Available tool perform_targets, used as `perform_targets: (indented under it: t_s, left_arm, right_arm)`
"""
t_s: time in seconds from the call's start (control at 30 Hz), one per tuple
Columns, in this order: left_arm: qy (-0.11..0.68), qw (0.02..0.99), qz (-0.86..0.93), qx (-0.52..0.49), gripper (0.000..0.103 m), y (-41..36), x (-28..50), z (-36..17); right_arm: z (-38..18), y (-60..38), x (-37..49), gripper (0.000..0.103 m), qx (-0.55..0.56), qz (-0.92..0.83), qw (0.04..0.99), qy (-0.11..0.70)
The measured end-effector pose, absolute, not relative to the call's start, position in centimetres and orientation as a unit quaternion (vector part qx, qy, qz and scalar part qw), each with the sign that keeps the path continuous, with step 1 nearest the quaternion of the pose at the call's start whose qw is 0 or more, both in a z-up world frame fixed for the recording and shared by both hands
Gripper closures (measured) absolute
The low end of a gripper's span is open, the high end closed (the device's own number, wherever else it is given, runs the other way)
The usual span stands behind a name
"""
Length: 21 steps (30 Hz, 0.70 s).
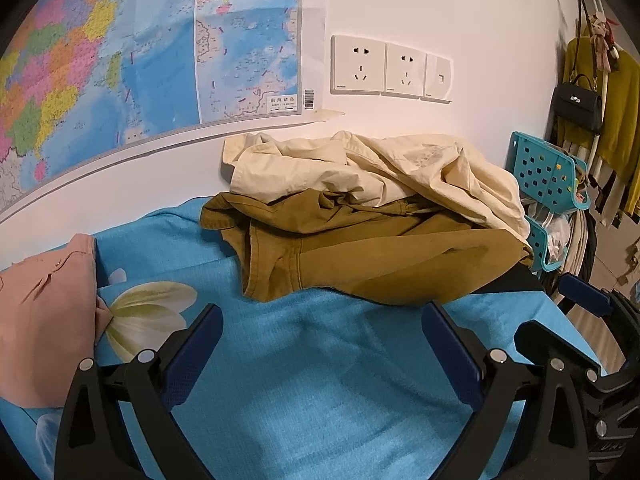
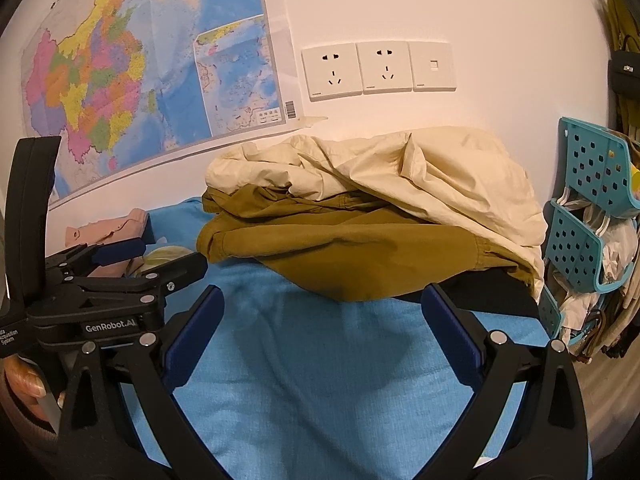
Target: Fold large clothes
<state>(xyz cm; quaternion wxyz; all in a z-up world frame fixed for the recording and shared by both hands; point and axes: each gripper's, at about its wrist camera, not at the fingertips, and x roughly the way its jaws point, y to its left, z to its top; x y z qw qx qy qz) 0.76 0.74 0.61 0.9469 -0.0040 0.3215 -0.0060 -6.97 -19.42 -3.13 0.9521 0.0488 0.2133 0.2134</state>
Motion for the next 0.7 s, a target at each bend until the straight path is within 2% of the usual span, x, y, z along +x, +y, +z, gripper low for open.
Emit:
perform_targets:
  t_s: [0.7]
  left_arm:
    - [0.331, 0.943, -0.002, -0.011, 0.007, 0.9, 3.1, 0.7]
  right_arm:
    - [-1.6, -19.5, -5.4, 0.006, 0.021, 0.211, 0.958, 0.194]
